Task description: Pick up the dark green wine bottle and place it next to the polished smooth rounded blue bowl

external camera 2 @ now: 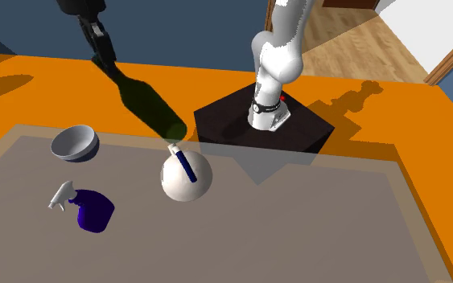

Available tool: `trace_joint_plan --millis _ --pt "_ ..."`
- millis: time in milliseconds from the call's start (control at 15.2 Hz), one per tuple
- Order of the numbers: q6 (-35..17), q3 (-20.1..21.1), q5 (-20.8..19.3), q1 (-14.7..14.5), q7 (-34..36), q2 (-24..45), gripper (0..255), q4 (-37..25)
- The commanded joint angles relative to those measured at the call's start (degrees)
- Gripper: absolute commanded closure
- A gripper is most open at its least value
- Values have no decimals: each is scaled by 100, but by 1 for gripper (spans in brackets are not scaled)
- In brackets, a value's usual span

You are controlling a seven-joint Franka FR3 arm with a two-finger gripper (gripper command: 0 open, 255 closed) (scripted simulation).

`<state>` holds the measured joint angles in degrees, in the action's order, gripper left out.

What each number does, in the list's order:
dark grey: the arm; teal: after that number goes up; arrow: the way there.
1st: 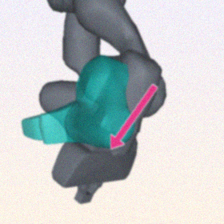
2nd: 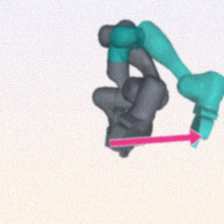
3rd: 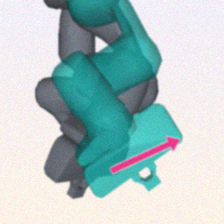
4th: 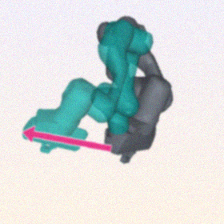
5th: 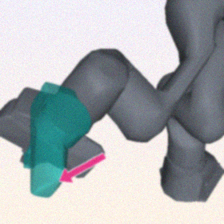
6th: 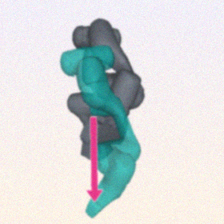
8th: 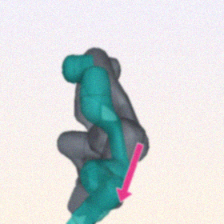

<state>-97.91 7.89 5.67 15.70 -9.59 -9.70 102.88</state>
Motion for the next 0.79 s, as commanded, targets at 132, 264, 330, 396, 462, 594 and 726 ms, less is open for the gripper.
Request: trace_joint_plan --millis 132,264,330,396,462,594,726 --pt "112 -296 -52 227 -513 433 255 -499" --pt "170 -423 -61 335 -743 656 255 -761" --pt "204 -485 -63 389 -856 776 255 -904" --pt "241 -543 -63 445 -967 901 255 -1057" --pt "282 -600 -61 501 -1078 1033 255 -1219" --pt "382 -717 -49 623 -1308 1333 255 -1599" --pt "216 -714 -47 624 -1321 1294 255 -1392"
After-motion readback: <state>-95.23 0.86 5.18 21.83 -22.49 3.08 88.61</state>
